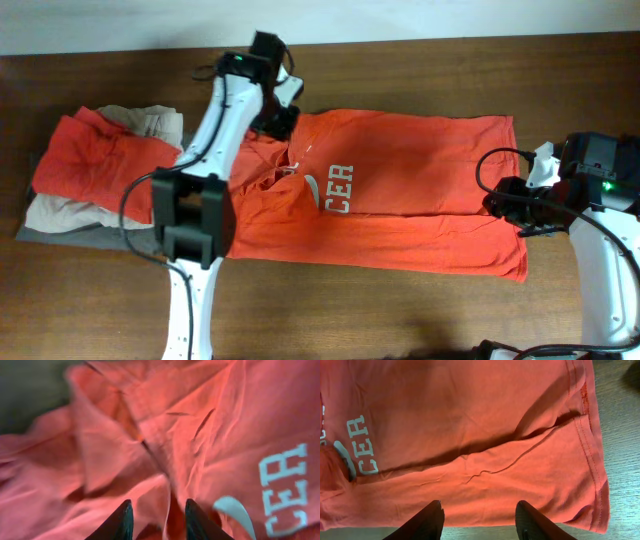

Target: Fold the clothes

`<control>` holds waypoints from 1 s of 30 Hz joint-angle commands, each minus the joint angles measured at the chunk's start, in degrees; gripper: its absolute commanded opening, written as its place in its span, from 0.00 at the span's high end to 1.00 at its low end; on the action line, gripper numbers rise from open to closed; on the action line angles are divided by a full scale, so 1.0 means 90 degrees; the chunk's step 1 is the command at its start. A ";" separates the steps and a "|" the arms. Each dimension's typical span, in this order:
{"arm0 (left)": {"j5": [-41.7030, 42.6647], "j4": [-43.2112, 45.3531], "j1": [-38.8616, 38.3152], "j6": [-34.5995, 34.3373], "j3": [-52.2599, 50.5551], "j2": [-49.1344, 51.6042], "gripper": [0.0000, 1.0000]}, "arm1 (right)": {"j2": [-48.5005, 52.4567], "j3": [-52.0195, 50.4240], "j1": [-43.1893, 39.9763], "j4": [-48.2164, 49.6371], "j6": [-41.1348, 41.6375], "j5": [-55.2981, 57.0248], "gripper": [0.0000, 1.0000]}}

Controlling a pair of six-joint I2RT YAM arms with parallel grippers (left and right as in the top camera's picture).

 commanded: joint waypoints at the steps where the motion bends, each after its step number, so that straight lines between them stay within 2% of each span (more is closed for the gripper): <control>1: -0.0233 0.0172 -0.0075 -0.0112 -0.0107 0.0379 0.66 | -0.0070 0.0061 -0.0029 0.0002 -0.0046 0.0056 0.49; 7: -0.0865 0.0257 -0.0119 -0.0306 -0.0109 0.0561 0.67 | -0.0070 0.0061 -0.0029 -0.0027 -0.0049 0.0056 0.49; 11: -0.1234 0.0187 -0.0119 -0.0379 -0.0092 0.0568 0.92 | -0.0070 0.0061 -0.0029 -0.0036 -0.0049 0.0056 0.49; 14: -0.1292 -0.0119 -0.0119 -0.0391 0.0087 0.0551 0.99 | -0.0068 0.0061 -0.0029 -0.0036 -0.0049 0.0056 0.49; 21: -0.1348 -0.1219 -0.0095 -0.0537 0.0826 0.0345 0.99 | -0.0070 0.0061 -0.0029 -0.0039 -0.0049 0.0058 0.49; 30: -0.1965 -0.2210 -0.0095 -0.0648 0.0833 0.0219 0.99 | -0.0070 0.0061 -0.0032 0.0002 -0.0049 0.0058 0.48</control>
